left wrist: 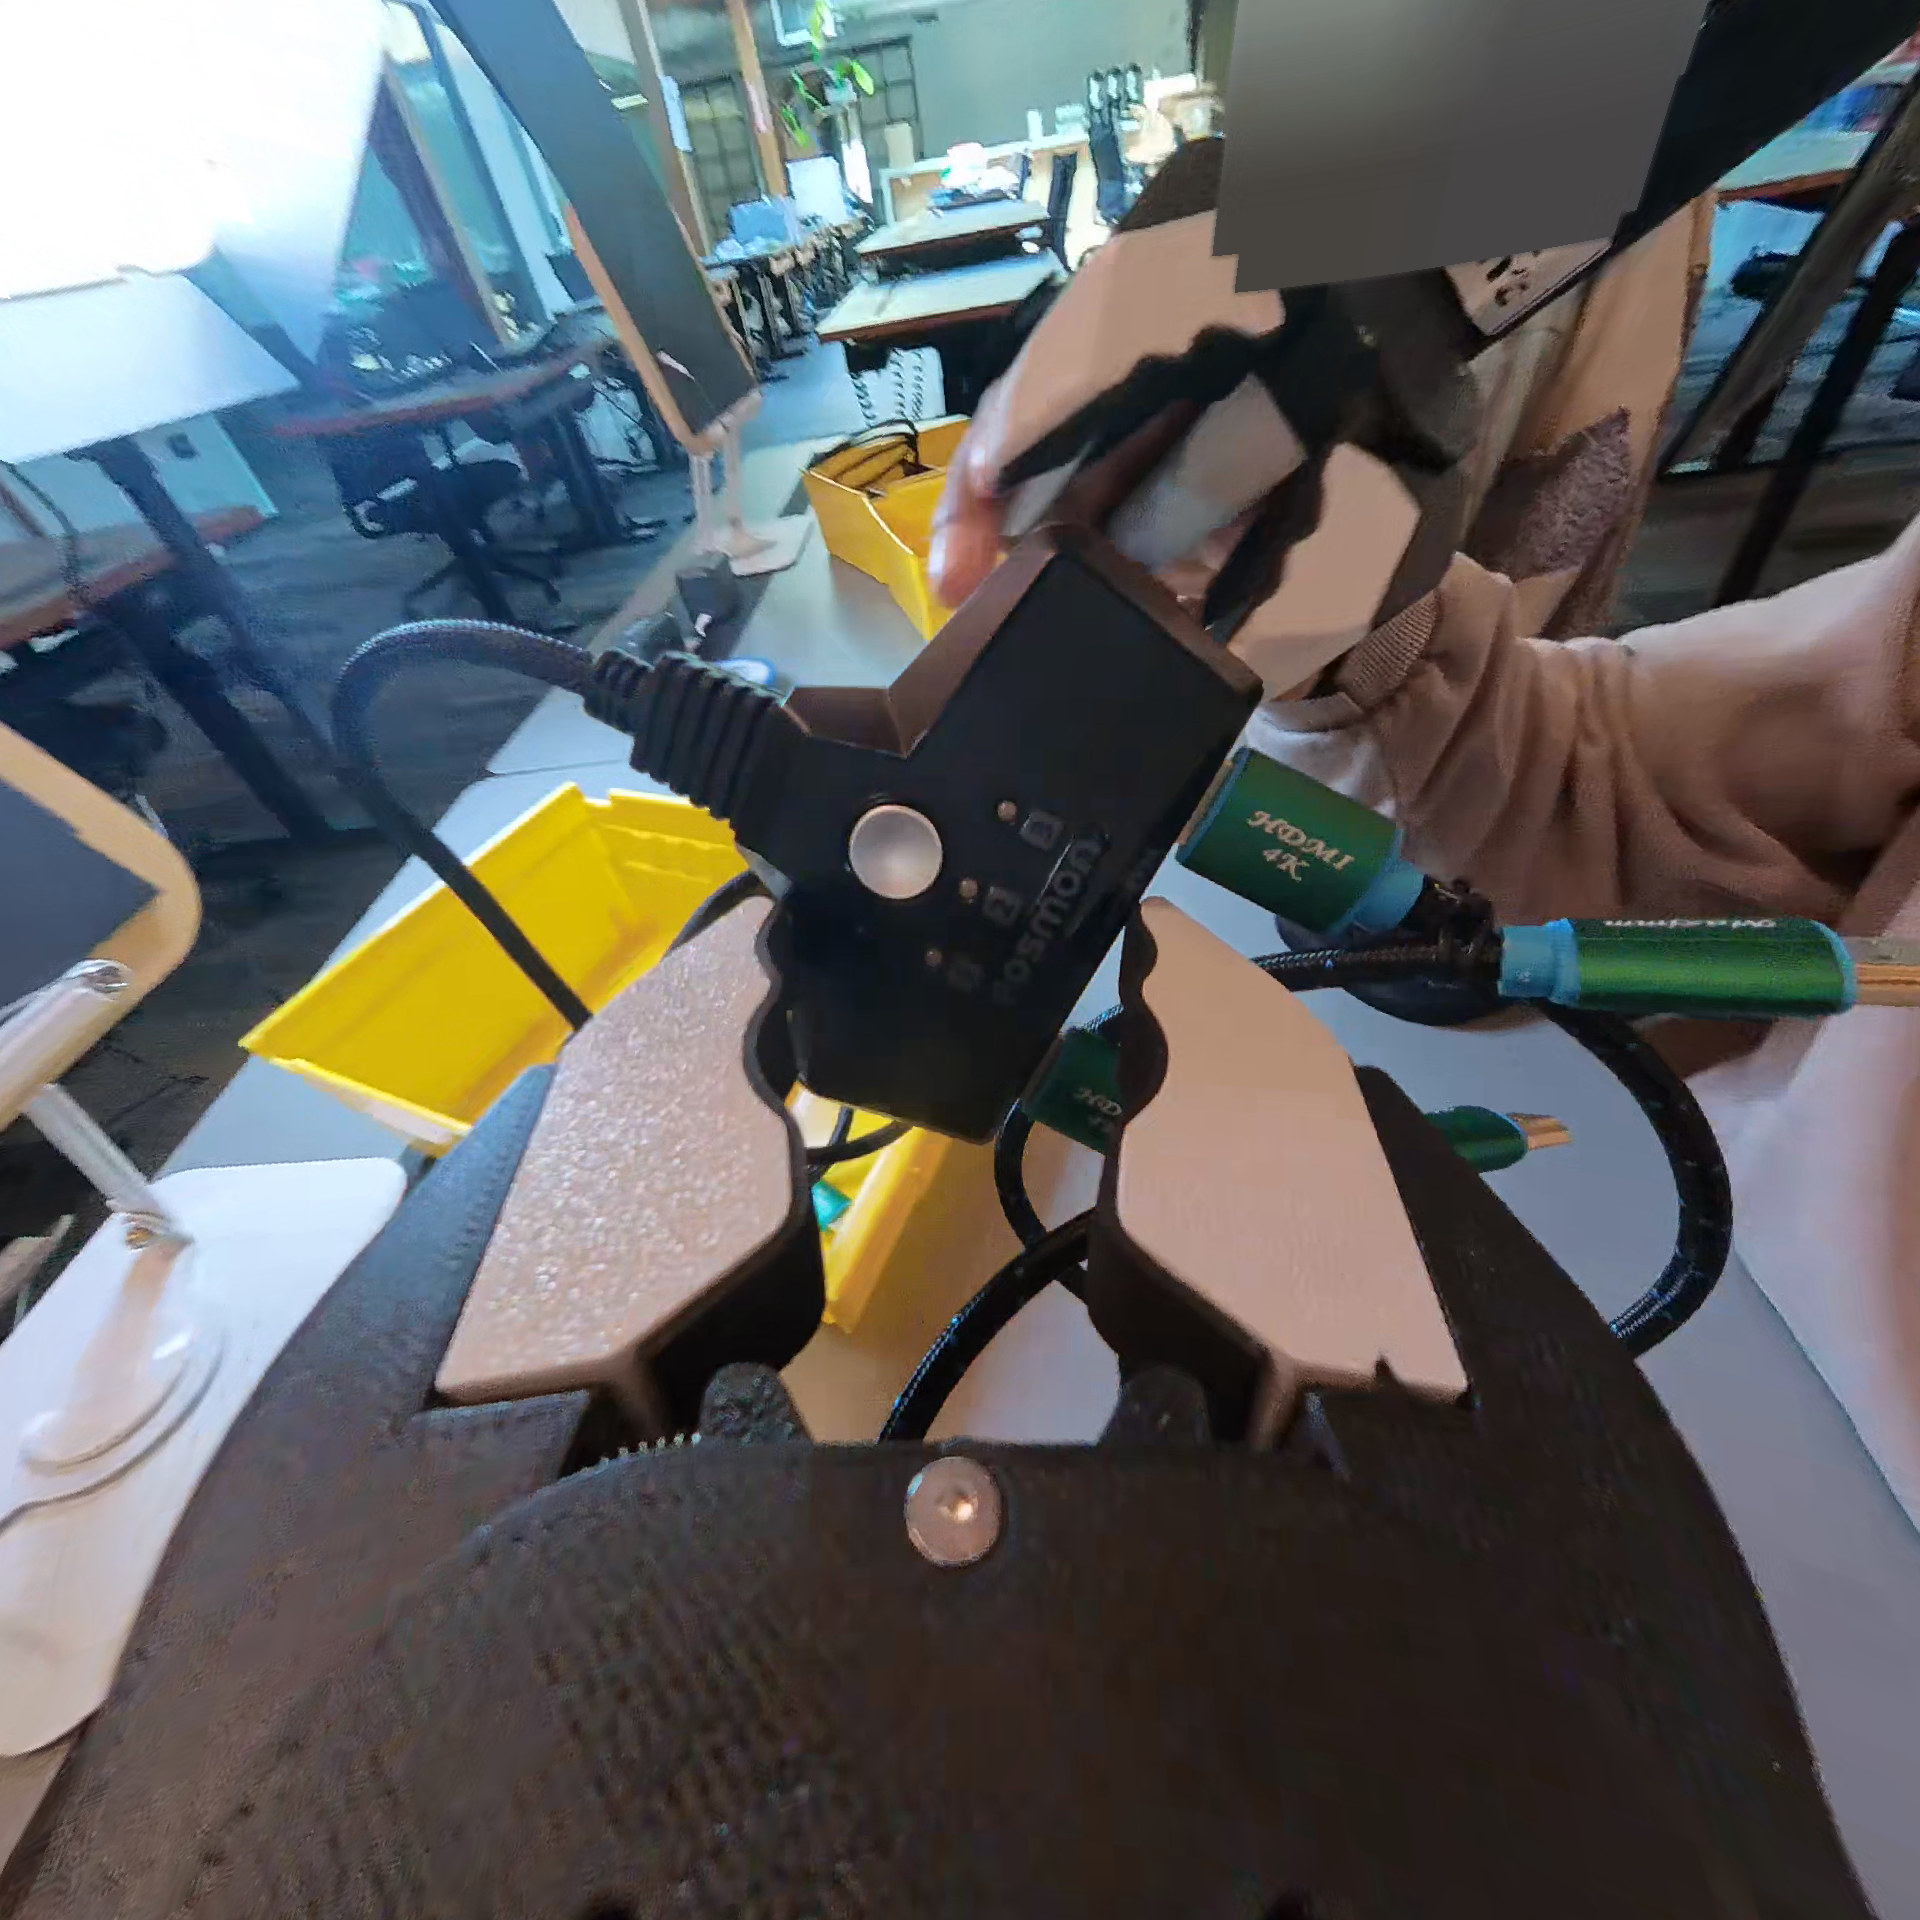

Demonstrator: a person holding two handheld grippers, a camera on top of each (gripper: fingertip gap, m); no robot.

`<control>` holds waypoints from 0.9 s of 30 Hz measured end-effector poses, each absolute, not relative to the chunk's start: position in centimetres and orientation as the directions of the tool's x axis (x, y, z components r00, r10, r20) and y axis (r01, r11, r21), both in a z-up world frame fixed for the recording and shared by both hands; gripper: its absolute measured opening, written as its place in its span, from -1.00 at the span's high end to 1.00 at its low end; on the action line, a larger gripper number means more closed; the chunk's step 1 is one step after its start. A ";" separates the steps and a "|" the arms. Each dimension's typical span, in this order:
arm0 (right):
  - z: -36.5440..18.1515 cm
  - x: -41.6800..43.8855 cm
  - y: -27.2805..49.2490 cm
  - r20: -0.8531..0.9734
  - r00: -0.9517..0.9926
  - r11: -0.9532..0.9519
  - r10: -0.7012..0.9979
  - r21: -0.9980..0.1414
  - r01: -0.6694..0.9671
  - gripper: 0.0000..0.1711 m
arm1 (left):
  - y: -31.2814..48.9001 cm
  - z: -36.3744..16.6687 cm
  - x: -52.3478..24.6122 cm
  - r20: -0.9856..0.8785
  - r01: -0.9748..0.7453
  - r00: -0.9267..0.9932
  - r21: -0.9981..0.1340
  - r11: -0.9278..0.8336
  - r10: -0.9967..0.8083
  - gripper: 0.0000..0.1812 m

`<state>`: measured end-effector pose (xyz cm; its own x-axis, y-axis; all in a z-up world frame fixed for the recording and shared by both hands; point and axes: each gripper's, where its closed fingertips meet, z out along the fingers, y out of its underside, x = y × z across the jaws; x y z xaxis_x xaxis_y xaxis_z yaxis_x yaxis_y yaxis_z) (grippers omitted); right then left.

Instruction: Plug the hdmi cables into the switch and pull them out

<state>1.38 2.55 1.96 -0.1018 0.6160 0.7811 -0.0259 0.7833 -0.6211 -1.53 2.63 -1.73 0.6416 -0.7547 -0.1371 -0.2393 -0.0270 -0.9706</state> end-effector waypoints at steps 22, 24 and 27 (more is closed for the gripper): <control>-2.7 -3.9 2.7 0.992 0.048 0.949 -0.115 0.096 0.300 0.46 | 3.2 -6.0 -4.0 -0.139 -0.410 0.790 -0.844 -0.346 -0.597 0.32; -2.6 -4.3 2.6 0.987 0.096 0.955 -0.126 0.094 0.283 0.48 | 3.2 -5.8 -4.5 -0.130 -0.392 0.799 -0.853 -0.345 -0.587 0.31; -2.6 -4.4 2.6 0.982 0.139 0.962 -0.127 0.088 0.258 0.52 | 2.9 -5.0 -4.8 -0.110 -0.360 0.804 -0.873 -0.330 -0.585 0.31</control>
<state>-4.43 2.63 -2.57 0.1387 -0.1268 0.9822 0.2582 0.9621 0.0878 -4.81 2.88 -5.05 0.8036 -0.5849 -0.1099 -0.3598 -0.3303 -0.8726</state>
